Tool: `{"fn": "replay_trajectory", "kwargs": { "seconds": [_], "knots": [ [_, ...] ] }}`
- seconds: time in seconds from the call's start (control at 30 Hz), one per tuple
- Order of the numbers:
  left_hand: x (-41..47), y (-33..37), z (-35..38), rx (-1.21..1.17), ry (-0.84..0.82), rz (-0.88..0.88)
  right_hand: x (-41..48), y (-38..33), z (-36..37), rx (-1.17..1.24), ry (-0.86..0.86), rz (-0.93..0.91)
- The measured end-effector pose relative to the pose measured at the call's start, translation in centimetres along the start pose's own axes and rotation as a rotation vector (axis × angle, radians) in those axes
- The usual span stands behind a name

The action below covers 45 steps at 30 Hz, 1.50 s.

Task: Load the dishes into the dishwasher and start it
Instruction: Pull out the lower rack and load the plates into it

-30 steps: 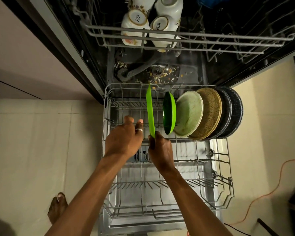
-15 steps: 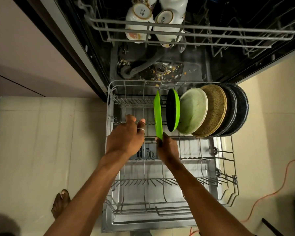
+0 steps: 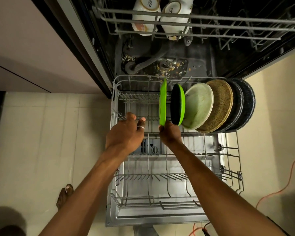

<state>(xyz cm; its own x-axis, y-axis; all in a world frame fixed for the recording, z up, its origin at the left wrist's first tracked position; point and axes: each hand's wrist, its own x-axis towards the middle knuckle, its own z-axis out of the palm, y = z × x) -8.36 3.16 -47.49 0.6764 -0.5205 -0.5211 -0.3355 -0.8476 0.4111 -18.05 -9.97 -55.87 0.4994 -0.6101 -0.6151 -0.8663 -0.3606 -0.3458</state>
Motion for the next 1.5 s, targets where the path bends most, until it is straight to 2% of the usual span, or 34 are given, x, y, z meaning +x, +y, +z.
{"fn": "replay_trajectory", "kwargs": {
  "seconds": [0.1,0.2,0.5,0.67,0.83,1.07,1.3,1.5],
  "knots": [
    [-0.3,-0.1,0.1,0.011,-0.006,-0.011,-0.3,0.1,-0.3,-0.063,-0.072,0.024],
    [-0.4,0.0,0.1,0.014,-0.018,-0.006,-0.6,0.5,-0.1,0.016,-0.087,0.072],
    [-1.0,-0.3,-0.3,0.029,-0.074,-0.009,-3.8,-0.2,-0.2,0.131,0.108,0.140],
    [-2.5,-0.2,-2.8,-0.009,-0.113,-0.012,-7.1,-3.2,-2.6,0.301,0.213,0.052],
    [-8.3,0.3,-10.4,-0.076,-0.076,-0.041,-13.7,-8.1,-7.8,0.512,0.122,0.002],
    [-20.0,-1.6,-23.9,-0.203,0.053,-0.032,-29.5,-19.3,-15.8,0.553,0.103,-0.112],
    [-30.0,-9.5,-39.0,-0.310,0.217,-0.032,-44.0,-34.5,-18.2,0.569,0.103,-0.253],
    [-34.5,-17.3,-50.5,-0.337,0.372,0.002,-49.6,-47.8,-17.5,0.596,0.128,-0.423]
  ]
}}
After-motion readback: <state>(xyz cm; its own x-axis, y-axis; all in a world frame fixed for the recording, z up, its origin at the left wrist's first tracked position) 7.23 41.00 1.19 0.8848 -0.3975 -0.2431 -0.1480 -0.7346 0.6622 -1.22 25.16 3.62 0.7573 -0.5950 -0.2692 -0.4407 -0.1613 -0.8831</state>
